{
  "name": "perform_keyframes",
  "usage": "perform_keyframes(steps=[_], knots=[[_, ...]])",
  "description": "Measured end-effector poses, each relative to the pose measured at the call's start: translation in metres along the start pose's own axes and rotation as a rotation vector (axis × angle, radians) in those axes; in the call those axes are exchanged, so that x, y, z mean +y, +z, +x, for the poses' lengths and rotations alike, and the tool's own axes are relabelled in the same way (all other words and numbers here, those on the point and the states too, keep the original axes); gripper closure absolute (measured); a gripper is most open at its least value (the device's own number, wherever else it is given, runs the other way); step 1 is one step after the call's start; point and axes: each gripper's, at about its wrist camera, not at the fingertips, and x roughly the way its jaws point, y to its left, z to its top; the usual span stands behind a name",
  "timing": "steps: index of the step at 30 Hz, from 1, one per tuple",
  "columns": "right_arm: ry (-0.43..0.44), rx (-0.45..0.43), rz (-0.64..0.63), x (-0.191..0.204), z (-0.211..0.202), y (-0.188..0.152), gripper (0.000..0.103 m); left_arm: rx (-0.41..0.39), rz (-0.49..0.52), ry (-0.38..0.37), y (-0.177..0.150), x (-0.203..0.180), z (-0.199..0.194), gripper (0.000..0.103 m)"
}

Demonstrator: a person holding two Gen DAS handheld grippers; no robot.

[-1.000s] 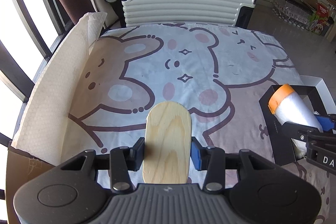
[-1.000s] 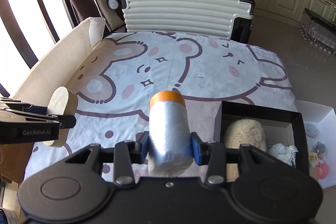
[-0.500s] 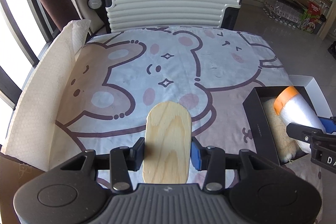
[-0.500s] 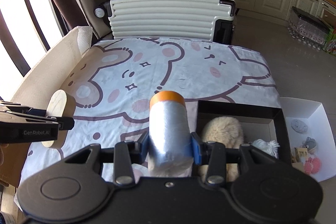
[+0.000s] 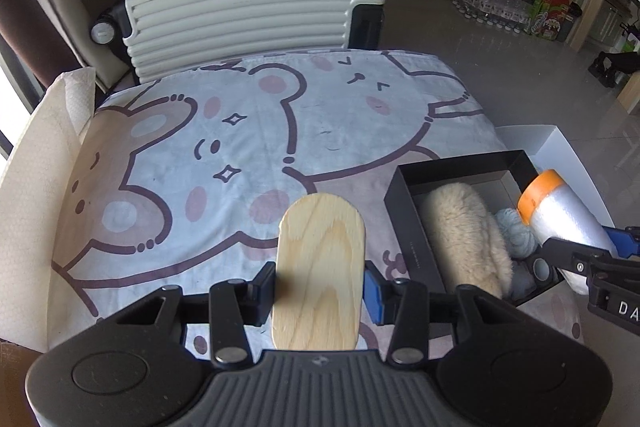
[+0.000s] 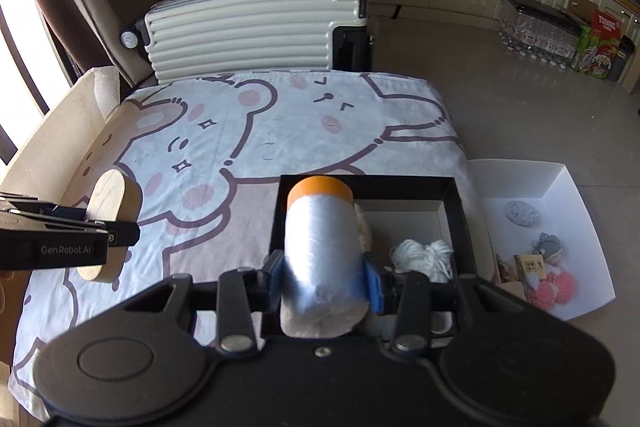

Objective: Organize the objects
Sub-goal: 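Carry the block and bottle with both tools over the black box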

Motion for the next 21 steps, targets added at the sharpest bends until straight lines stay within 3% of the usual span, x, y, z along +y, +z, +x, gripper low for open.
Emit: perform_keyframes(steps=[21], knots=[[-0.074, -0.003, 0.11, -0.07, 0.002, -0.015, 0.061, -0.021, 0.068, -0.096, 0.018, -0.069, 0.017, 0.058]])
